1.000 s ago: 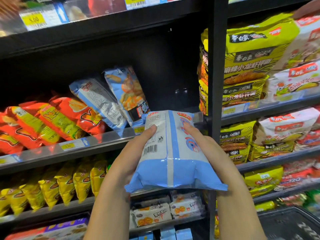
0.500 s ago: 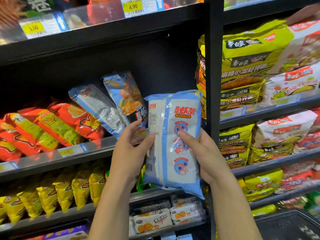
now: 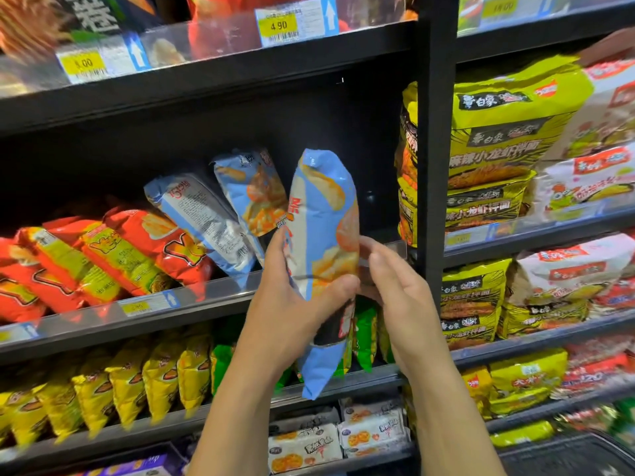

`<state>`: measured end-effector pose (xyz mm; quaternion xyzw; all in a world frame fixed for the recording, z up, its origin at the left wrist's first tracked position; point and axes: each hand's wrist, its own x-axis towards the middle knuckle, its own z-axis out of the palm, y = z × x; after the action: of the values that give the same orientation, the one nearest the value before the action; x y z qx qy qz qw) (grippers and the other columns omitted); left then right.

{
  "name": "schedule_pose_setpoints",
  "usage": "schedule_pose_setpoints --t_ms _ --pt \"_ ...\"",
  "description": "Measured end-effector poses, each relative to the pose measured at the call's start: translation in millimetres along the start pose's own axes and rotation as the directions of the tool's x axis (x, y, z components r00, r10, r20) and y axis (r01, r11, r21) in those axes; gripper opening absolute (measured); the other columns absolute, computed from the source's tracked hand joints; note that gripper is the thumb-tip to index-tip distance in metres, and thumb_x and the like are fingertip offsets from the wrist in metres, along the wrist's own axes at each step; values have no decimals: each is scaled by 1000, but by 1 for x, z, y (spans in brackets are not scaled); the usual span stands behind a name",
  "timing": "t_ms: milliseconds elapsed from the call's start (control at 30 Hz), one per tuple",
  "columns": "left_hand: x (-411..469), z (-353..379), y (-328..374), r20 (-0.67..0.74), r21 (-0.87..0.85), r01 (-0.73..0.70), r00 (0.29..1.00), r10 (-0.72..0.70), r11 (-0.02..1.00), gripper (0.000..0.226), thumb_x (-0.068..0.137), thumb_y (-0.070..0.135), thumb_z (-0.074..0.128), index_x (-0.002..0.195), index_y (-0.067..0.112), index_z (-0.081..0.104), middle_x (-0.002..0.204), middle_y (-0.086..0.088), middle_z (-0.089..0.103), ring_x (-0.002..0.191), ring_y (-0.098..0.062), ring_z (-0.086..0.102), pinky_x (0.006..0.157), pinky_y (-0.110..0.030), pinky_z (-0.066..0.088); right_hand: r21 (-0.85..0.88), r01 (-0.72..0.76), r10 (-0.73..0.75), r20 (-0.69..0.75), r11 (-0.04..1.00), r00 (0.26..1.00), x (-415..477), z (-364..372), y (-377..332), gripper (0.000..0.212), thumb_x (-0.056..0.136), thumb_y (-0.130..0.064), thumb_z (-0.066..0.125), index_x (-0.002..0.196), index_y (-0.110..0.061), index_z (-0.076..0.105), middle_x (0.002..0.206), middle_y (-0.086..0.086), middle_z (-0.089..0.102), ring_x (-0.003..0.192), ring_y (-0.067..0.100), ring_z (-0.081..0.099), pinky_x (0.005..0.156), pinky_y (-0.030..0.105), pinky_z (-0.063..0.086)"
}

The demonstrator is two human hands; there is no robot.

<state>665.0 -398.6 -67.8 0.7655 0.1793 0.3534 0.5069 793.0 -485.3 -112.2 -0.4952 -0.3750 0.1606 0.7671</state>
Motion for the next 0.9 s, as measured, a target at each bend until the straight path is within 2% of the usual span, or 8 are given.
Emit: schedule_pose_setpoints --t_ms 67,133,267,367,467,567,700,900 --pt "1 -3 -3 -83 -28 -1 997 -2 1000 90 70 46 91 146 40 43 130 17 71 119 -8 70 105 -47 54 -21 45 -45 -2 999 999 0 -1 2 29 107 -20 57 132 -28 68 122 -2 77 116 18 72 99 43 59" --pt "2 -5 -7 -143 -97 20 989 -34 995 85 68 42 90 140 32 46 123 11 75 112 -13 74 102 -49 57 -15 59 -59 -13 998 998 1 -4 6 33 102 -16 64 133 -28 66 125 0 76 117 21 72 96 40 60" --pt "5 -12 -10 -65 -334 69 993 -96 940 65 80 22 77 139 18 51 122 -9 77 111 -30 75 91 -46 62 17 -22 22 -18 1000 1000 4 -8 13 61 88 -44 82 141 -25 60 131 0 72 124 21 68 102 45 57" --pt "4 -14 -14 29 -466 108 994 -107 878 66 81 19 77 142 9 54 128 -20 73 109 -34 75 81 -37 63 139 -173 157 116 975 981 4 -10 13 93 69 -68 86 144 -22 55 133 4 72 124 25 69 101 46 58" --pt "4 -14 -17 84 -500 171 985 -149 849 63 79 25 79 138 11 61 125 -20 74 109 -35 75 82 -40 64 238 -239 186 228 941 956 1 -9 7 72 83 -56 81 139 -19 57 131 8 73 120 28 71 94 36 60" --pt "7 -16 -19 89 -482 201 979 -181 853 40 85 25 69 124 17 72 121 -17 77 107 -32 76 85 -39 64 190 -225 194 165 956 967 2 -7 3 48 91 -39 74 133 -20 61 125 5 76 116 25 74 92 36 61" --pt "9 -16 -20 116 -410 190 981 -156 892 50 91 28 70 140 21 61 134 -10 72 123 -29 70 101 -44 58 103 -147 141 55 984 988 3 -1 0 49 83 -37 77 128 -22 63 117 -4 79 109 14 75 85 26 61" --pt "11 -14 -22 65 -327 160 987 -146 932 54 85 23 75 137 24 61 126 -5 76 118 -28 73 100 -49 57 78 -114 111 42 990 993 4 2 2 51 84 -37 77 131 -22 63 118 -4 78 109 12 75 85 24 60"
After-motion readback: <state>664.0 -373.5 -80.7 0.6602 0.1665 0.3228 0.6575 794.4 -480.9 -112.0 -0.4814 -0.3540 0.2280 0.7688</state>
